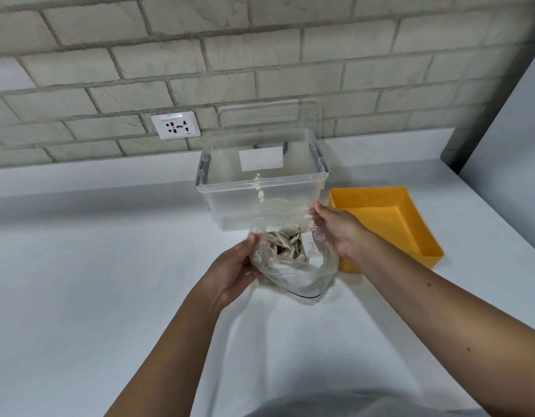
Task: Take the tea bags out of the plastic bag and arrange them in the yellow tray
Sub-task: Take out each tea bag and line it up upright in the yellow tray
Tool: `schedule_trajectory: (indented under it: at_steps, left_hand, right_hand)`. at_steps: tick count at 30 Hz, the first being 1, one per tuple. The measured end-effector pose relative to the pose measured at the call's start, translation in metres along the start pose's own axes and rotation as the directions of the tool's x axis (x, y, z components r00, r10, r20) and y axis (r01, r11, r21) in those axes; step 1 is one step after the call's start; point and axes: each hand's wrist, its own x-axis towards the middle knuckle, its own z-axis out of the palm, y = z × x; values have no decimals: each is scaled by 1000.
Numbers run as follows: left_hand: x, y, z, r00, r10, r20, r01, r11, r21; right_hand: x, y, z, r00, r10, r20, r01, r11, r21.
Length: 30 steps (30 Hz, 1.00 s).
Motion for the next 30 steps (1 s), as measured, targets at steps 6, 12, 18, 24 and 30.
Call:
schedule_trajectory:
  at_steps: [6,12,18,24,30]
  left_hand:
    - [-6,6,16,951,219,-220,-173,962,210]
    - [2,11,24,994,-87,-60,44,856,-515]
    - [8,10,-10,987,-160,-4,144,899,-412]
    - [13,7,-31,976,-195,-100,203,976,81]
    - [8,25,-17,876,446,-182,-240,731,638]
  right_hand:
    - [2,4,3,999,-15,-33,19,988,151]
    - [2,3,2,995,101,-4,-98,976,196]
    - [-1,0,-17,934,346,83,-349,937,25]
    - [1,7,-17,943,312,114,-319,946,52]
    - [-3,-1,-9,957,189,220,-187,982,-29]
